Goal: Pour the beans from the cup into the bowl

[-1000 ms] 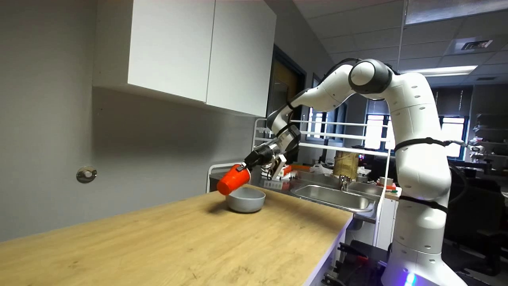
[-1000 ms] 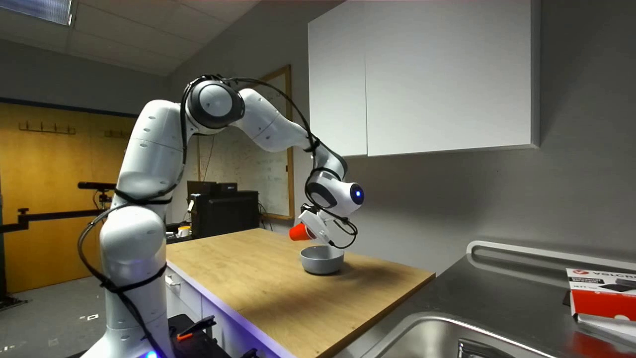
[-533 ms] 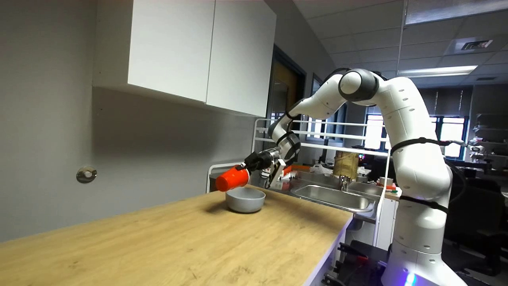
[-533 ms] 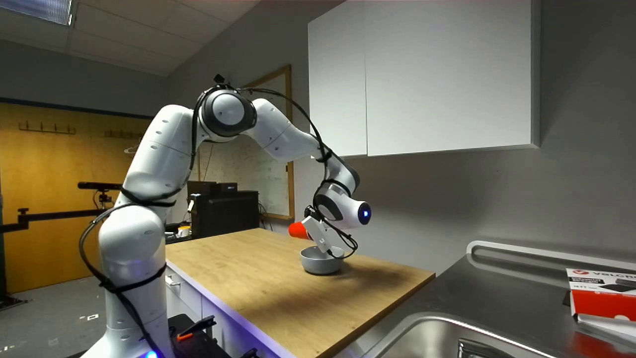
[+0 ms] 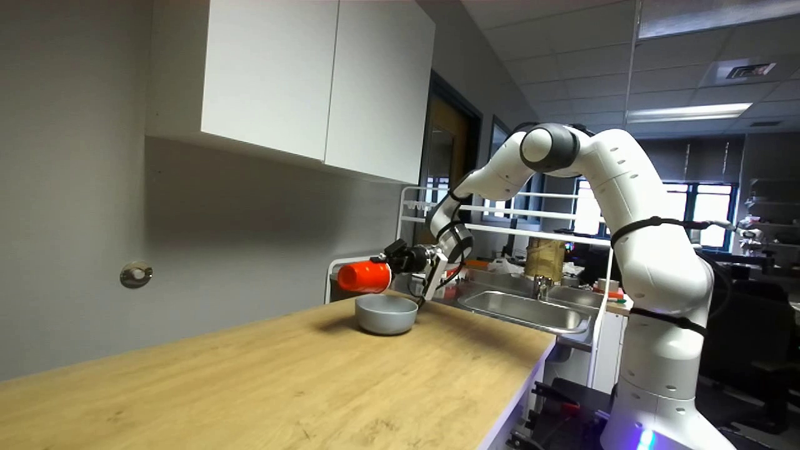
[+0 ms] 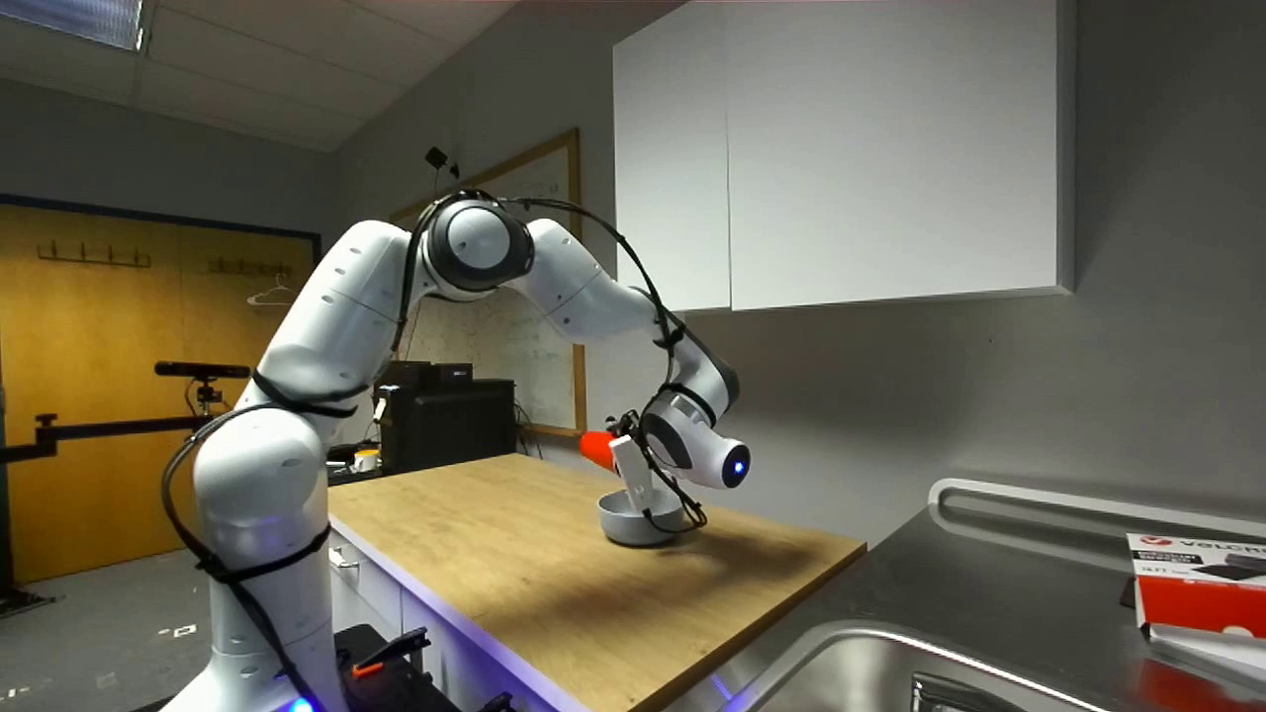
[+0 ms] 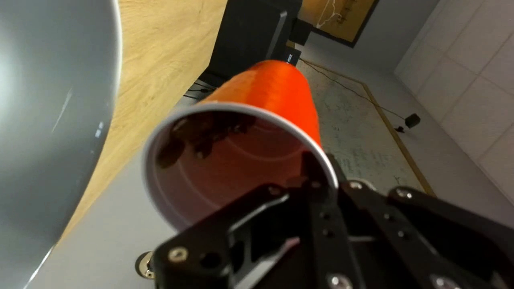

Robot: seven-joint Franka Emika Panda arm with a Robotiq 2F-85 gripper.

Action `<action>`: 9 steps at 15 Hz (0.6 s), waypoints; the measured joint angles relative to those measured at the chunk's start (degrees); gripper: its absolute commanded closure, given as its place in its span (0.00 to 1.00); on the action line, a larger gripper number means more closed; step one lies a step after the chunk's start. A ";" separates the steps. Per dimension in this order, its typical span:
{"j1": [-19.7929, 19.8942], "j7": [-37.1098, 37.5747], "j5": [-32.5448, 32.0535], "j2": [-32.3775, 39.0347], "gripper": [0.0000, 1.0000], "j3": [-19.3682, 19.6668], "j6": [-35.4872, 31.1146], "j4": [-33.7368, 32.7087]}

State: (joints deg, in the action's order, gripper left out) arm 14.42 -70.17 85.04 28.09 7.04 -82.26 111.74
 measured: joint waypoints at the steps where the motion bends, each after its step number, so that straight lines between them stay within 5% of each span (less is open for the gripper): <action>1: 0.14 1.48 0.96 0.61 0.95 0.11 0.73 -0.29; 9: 0.35 8.07 5.84 2.71 0.96 0.84 3.65 -1.51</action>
State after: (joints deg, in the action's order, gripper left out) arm 14.77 -62.10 90.88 30.81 7.88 -78.60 110.23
